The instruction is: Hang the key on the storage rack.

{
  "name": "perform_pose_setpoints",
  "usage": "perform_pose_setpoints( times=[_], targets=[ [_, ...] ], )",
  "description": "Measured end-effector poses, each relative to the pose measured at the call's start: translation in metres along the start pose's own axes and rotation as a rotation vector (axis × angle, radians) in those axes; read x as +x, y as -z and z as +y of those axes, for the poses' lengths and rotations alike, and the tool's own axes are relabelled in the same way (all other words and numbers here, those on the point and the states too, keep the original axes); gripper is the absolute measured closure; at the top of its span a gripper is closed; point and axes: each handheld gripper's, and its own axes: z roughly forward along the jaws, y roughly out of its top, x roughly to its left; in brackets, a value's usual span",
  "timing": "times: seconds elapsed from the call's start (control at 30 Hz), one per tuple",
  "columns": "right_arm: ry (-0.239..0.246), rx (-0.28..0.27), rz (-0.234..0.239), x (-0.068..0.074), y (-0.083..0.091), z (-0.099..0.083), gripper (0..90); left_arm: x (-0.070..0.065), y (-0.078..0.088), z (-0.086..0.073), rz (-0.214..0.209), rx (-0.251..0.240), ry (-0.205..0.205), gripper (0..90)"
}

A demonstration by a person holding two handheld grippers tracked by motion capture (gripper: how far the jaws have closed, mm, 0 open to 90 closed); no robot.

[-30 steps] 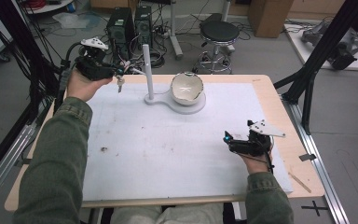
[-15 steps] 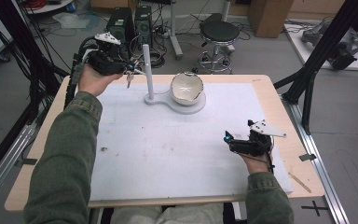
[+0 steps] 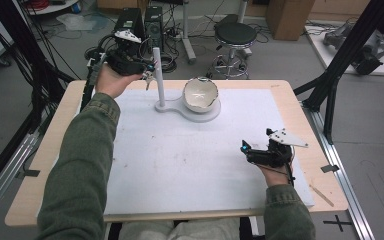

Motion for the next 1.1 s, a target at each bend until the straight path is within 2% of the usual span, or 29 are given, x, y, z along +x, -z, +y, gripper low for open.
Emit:
perform_pose_setpoints(
  times=[0.27, 0.63, 1.1],
  targets=[
    [-0.005, 0.001, 0.001, 0.000, 0.000, 0.000, 0.5, -0.001, -0.006, 0.006, -0.002, -0.012, 0.007, 84.0],
    [-0.005, -0.002, -0.002, -0.001, 0.001, 0.000, 0.5, -0.002, -0.018, 0.007, -0.011, -0.009, 0.014, 84.0],
    [-0.005, -0.009, -0.005, -0.002, 0.001, -0.001, 0.5, -0.001, -0.033, 0.008, 0.028, -0.028, 0.042, 84.0]
  ],
)
